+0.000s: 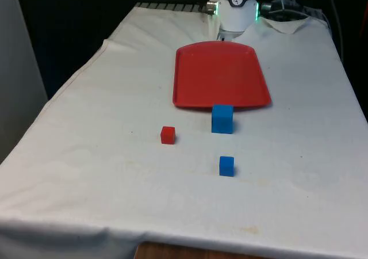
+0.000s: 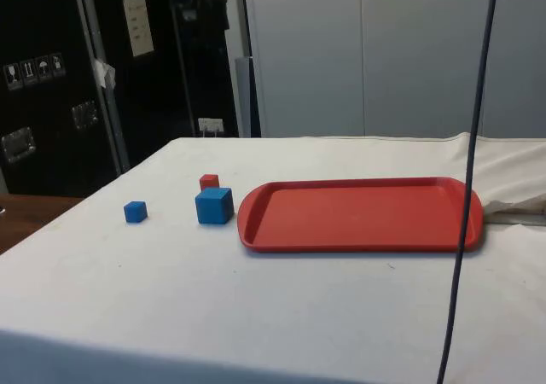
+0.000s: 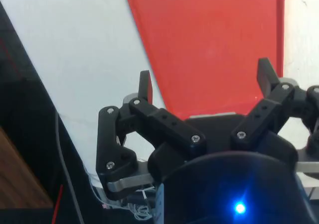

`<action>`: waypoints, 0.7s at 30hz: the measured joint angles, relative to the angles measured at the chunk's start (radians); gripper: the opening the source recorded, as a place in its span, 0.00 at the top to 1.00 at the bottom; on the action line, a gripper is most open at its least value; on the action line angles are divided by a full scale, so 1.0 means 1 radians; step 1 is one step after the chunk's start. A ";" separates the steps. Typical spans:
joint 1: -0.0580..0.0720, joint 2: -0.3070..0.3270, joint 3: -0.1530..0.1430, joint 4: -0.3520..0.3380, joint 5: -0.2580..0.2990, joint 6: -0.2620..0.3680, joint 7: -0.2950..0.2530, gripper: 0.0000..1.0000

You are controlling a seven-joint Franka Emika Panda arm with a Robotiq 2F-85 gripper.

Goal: Pick up the largest block and place it onto the tray.

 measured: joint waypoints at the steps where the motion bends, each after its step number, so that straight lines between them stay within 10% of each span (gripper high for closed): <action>1: 0.000 0.005 0.002 0.002 0.001 0.003 0.000 0.00; 21: 0.000 0.107 0.049 0.037 0.030 0.059 0.030 0.00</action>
